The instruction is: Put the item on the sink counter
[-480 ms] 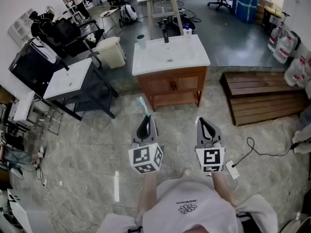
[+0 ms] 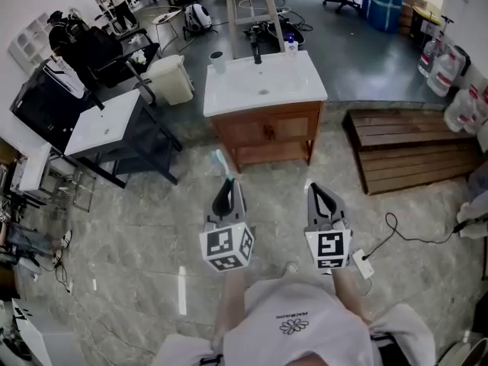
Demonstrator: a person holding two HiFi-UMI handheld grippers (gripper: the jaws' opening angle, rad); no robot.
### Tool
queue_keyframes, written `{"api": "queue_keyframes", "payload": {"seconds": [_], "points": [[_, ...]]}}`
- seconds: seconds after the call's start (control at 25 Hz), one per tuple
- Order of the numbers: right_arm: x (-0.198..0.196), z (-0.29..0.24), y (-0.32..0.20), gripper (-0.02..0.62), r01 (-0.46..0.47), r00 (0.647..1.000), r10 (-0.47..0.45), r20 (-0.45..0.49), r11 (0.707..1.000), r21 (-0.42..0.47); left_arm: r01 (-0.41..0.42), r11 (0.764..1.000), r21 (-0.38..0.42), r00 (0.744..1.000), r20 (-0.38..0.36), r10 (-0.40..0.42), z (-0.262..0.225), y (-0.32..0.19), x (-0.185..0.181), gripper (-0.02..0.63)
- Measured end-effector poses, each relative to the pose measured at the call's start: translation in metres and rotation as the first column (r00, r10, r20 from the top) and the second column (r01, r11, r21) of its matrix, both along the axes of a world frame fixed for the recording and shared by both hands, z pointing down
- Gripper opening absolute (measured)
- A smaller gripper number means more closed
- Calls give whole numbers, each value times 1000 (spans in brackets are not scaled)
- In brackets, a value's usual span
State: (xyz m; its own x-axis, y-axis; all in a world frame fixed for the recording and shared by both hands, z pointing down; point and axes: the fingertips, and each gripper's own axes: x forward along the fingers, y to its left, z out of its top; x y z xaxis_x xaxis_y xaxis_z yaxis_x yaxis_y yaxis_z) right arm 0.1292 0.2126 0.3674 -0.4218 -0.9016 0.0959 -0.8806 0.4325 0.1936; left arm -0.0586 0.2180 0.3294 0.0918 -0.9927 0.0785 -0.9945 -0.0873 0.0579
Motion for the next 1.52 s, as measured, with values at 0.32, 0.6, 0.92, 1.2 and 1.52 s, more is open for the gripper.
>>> {"api": "queue_keyframes", "payload": {"seconds": [0.32, 0.6, 0.92, 1.2, 1.52], "points": [[12, 1, -17, 12, -32, 998, 32, 61, 999, 2, -7, 1000, -4, 1000, 2, 7, 7, -14, 6, 47], [8, 8, -24, 11, -26, 998, 26, 53, 1000, -17, -13, 1000, -10, 1000, 3, 13, 10, -24, 6, 46], [8, 11, -29, 12, 8, 997, -6, 71, 1000, -28, -16, 1000, 5, 1000, 13, 16, 13, -30, 13, 46], [-9, 13, -45, 12, 64, 996, -63, 55, 998, -15, -1, 1000, 19, 1000, 15, 1, 17, -47, 1, 46], [-15, 0, -114, 11, 55, 997, -59, 47, 995, 83, 18, 997, 72, 1000, 17, -19, 16, -119, -27, 48]]}}
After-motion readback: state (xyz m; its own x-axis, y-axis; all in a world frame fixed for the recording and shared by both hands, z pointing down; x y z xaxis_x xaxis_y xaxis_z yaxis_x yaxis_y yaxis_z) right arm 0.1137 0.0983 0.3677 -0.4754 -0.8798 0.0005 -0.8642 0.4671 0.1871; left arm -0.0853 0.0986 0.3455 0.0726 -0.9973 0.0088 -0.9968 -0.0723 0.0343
